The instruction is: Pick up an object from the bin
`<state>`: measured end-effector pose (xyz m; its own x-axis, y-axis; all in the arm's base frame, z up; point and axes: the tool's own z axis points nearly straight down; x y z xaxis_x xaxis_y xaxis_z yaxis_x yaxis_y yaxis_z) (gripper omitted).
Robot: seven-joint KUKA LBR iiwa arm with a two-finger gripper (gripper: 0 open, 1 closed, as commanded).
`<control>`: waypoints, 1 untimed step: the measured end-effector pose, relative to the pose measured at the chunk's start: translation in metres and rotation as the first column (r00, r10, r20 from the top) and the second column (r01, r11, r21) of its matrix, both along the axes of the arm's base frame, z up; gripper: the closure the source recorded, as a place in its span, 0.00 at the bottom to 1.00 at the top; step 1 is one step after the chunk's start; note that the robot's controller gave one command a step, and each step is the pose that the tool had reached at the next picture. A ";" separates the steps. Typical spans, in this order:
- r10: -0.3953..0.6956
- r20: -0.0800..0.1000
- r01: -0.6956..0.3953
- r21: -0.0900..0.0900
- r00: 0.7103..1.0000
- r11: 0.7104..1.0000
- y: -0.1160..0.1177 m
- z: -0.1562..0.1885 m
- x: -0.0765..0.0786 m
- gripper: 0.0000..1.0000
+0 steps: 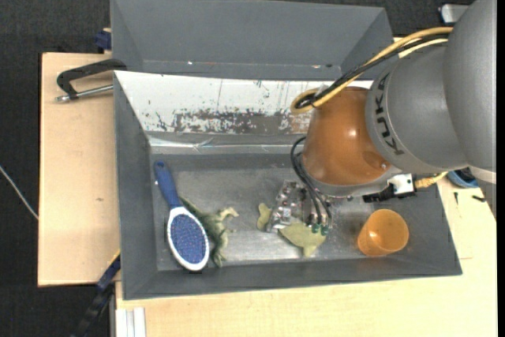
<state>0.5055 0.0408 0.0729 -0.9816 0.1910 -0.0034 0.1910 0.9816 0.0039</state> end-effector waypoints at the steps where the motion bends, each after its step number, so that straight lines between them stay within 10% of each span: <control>1: 0.015 0.009 -0.015 -0.002 1.000 1.000 -0.006 0.121 -0.008 1.00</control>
Offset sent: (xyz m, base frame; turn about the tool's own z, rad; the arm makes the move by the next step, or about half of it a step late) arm -0.0106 -0.0064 0.1159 -0.0145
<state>0.4974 0.0352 0.1937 -0.9843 0.1762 -0.0123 0.1762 0.9844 0.0039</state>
